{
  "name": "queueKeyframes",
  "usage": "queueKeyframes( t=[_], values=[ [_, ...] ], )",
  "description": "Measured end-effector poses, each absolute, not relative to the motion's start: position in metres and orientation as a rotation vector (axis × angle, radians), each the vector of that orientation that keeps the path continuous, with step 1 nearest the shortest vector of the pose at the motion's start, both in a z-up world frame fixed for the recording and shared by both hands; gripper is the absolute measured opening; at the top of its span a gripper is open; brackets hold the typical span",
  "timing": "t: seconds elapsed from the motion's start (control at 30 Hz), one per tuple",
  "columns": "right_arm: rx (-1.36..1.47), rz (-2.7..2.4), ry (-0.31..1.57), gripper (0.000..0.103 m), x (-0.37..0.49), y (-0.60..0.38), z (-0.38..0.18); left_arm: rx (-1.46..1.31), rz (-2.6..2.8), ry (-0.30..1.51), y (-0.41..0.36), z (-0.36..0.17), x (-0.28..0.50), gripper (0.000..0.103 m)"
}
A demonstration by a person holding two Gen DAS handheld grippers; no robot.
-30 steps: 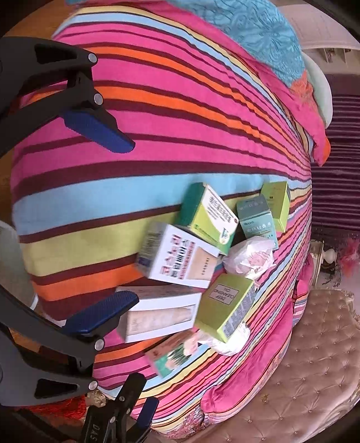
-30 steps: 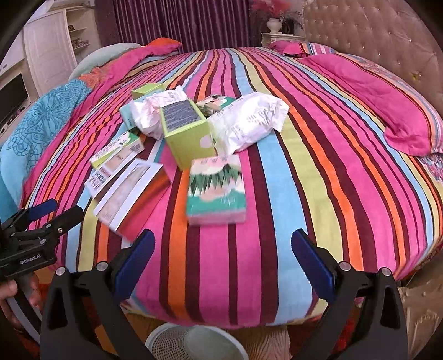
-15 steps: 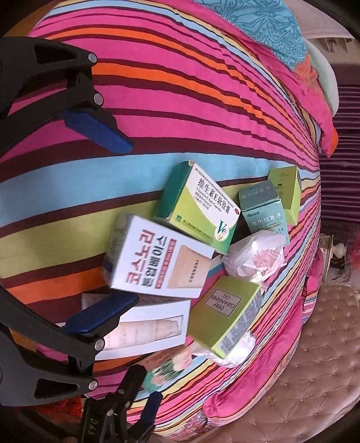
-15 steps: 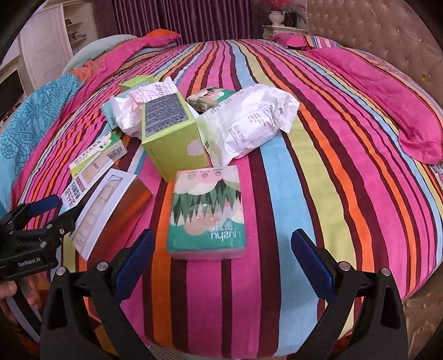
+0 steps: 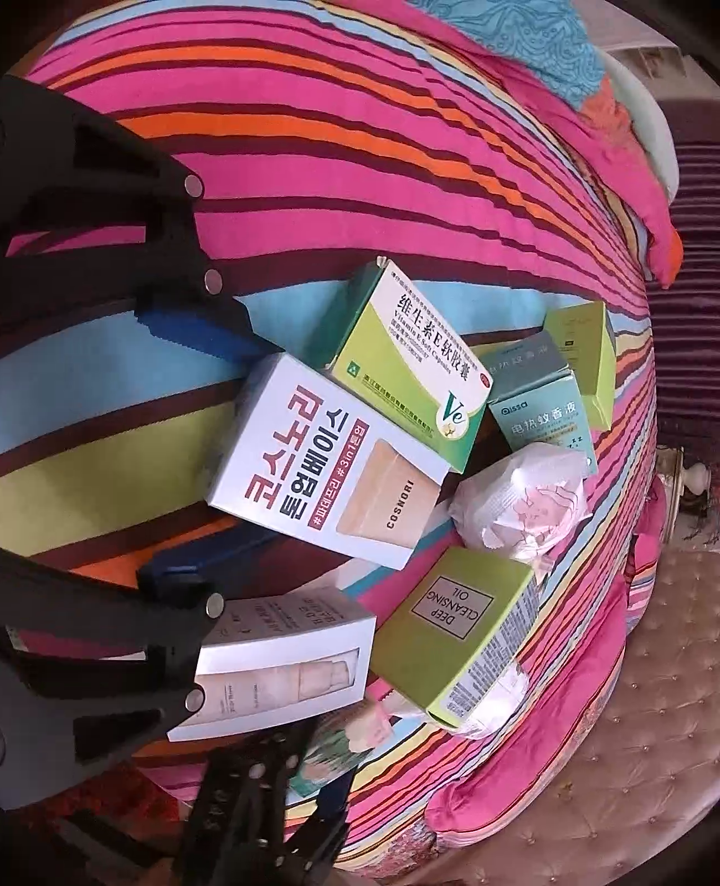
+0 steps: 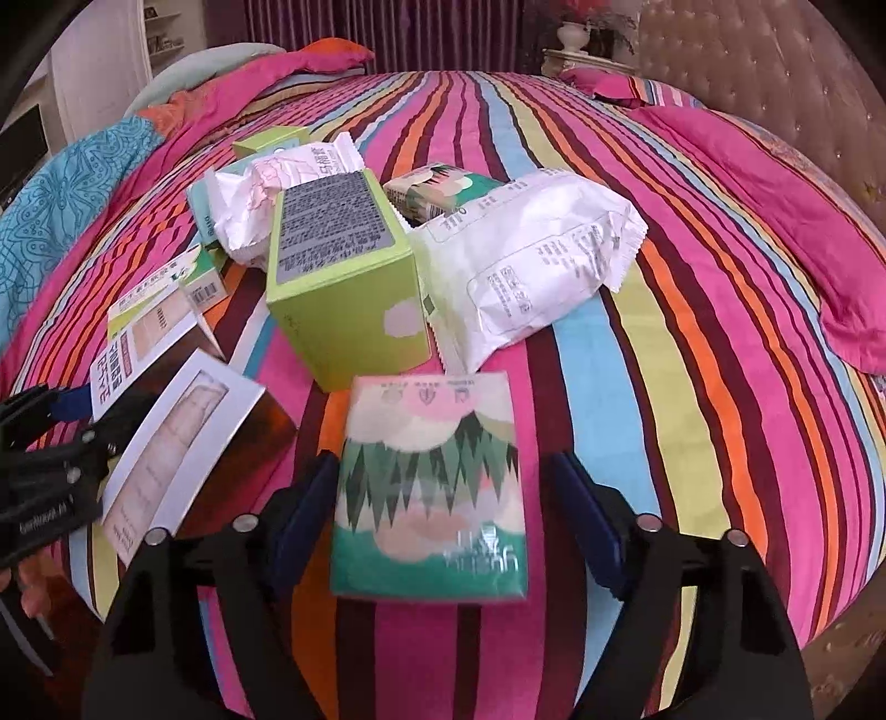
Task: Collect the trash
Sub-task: 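Grasp a white box with the left tool while the right tool grasps the green tissue pack, then carry the white box in the left tool while the right tool carries the tissue pack to the wastebasket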
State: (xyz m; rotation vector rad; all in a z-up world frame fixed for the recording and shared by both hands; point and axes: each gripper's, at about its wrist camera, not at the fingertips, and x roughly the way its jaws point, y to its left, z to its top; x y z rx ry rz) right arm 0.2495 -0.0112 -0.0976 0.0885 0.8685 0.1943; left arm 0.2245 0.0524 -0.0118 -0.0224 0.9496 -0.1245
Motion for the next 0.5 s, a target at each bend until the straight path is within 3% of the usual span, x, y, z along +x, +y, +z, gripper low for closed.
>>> queueKeyframes(
  t=[0.07, 0.5],
  values=[
    [0.099, 0.213, 0.864, 0.048, 0.249, -0.013, -0.095, -0.041, -0.125, 0.944, 0.054, -0.011, 0.223, 0.056],
    [0.274, 0.275, 0.869, 0.048, 0.219, -0.042, -0.085, -0.126, -0.123, 0.895, 0.073, 0.004, 0.172, 0.055]
  ],
)
